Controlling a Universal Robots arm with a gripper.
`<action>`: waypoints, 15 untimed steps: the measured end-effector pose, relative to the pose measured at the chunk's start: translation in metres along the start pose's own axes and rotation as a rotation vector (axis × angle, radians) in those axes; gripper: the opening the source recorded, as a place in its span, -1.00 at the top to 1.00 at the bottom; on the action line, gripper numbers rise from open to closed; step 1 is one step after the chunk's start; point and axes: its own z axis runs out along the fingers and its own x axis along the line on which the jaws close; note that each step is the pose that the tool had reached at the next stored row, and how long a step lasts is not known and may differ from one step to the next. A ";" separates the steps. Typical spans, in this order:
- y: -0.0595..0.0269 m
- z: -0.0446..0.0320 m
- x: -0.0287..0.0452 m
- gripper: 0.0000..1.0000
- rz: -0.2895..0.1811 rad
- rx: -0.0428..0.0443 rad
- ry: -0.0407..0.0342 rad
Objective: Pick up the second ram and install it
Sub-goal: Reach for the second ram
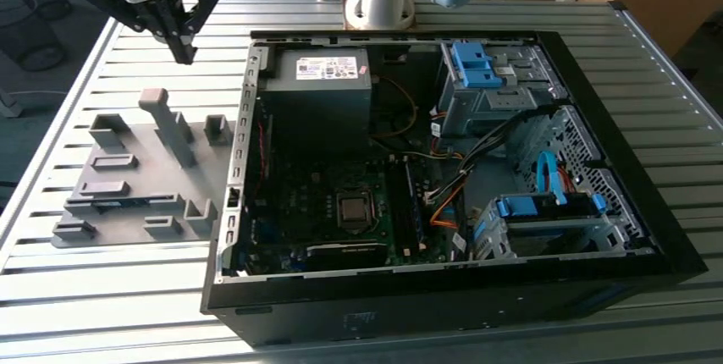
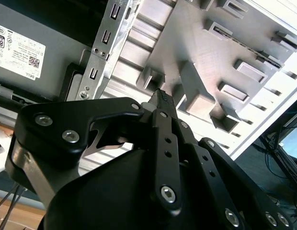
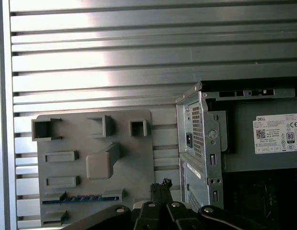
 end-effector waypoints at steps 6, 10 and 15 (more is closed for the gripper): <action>-0.0005 0.0003 0.0061 0.79 0.000 0.0000 0.0001; -0.0008 0.0005 0.0105 0.79 0.000 0.0000 0.0001; -0.0012 0.0007 0.0155 0.79 0.000 0.0001 0.0002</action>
